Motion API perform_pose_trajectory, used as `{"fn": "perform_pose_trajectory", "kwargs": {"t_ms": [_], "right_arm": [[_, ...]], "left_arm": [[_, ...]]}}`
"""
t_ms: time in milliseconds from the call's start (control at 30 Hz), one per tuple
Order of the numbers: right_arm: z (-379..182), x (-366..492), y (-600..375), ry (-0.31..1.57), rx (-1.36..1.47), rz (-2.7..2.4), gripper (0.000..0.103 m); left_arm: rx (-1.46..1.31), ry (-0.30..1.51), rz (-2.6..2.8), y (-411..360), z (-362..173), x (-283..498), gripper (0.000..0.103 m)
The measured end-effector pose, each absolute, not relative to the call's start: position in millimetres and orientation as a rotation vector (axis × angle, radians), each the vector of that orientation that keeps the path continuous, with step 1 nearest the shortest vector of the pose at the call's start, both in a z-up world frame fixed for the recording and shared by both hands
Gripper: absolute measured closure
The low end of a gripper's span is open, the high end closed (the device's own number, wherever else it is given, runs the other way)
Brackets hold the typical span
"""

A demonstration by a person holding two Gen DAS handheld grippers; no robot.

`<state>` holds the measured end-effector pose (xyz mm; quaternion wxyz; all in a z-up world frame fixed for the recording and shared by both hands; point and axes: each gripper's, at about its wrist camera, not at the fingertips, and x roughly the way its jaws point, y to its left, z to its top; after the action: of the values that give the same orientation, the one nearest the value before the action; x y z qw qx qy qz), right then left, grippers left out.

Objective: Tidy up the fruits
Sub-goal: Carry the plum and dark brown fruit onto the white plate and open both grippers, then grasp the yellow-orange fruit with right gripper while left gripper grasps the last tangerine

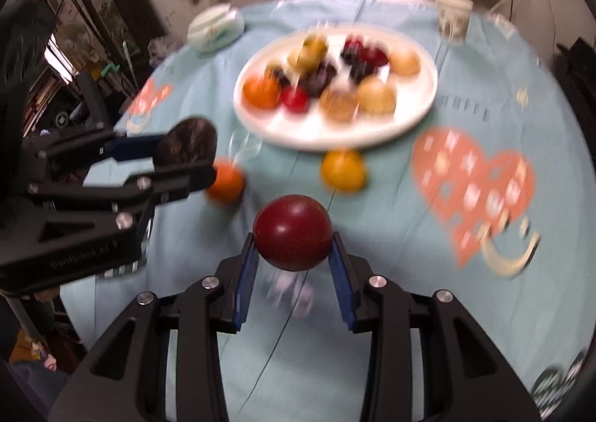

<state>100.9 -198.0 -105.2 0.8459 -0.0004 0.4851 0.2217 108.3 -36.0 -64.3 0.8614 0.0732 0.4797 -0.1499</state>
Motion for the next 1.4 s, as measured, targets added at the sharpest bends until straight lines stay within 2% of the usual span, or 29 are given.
{"fn": "perform_pose_trajectory", "kwargs": {"t_ms": [167,367,400,533,600,667,867,1000,1167,1400], "right_arm": [[-82.9,165.5,-202.9,0.924,-0.009,0.413,0.065],[-98.3,237.0,-200.1,0.939,0.001,0.362,0.063],[-99.4,245.6,-198.4,0.938,-0.004,0.359,0.063],[-103.8,266.4,-195.9,0.953,-0.017,0.358,0.060],[-99.9,269.9,-197.8,0.939,-0.016,0.358,0.058],[-91.9,269.5,-204.3,0.921,0.006,0.360,0.048],[-68.4,233.8,-220.5,0.868,0.017,0.375,0.048],[-83.6,182.6,-226.8,0.904,-0.009,0.382,0.048],[-129.3,136.1,-215.8,1.012,-0.035,0.386,0.048],[-157.4,140.2,-193.0,1.045,-0.091,0.374,0.048]], "left_arm": [[0.111,0.983,-0.250,-37.0,-60.4,167.7,0.058],[0.104,1.014,-0.174,-44.3,-81.9,225.3,0.058],[0.112,1.014,-0.160,-44.2,-86.8,232.8,0.056],[0.105,0.998,-0.134,-35.0,-89.3,243.4,0.039],[0.114,0.972,-0.134,-30.0,-84.4,242.1,0.036],[0.118,0.960,-0.126,-25.1,-79.5,240.3,0.035],[0.073,0.888,-0.139,0.7,-51.4,202.6,0.035],[0.061,0.888,-0.157,14.0,-49.8,157.9,0.035],[0.071,0.980,-0.191,13.5,-78.9,100.3,0.033],[0.051,1.077,-0.187,17.5,-109.1,63.4,0.033]]}}
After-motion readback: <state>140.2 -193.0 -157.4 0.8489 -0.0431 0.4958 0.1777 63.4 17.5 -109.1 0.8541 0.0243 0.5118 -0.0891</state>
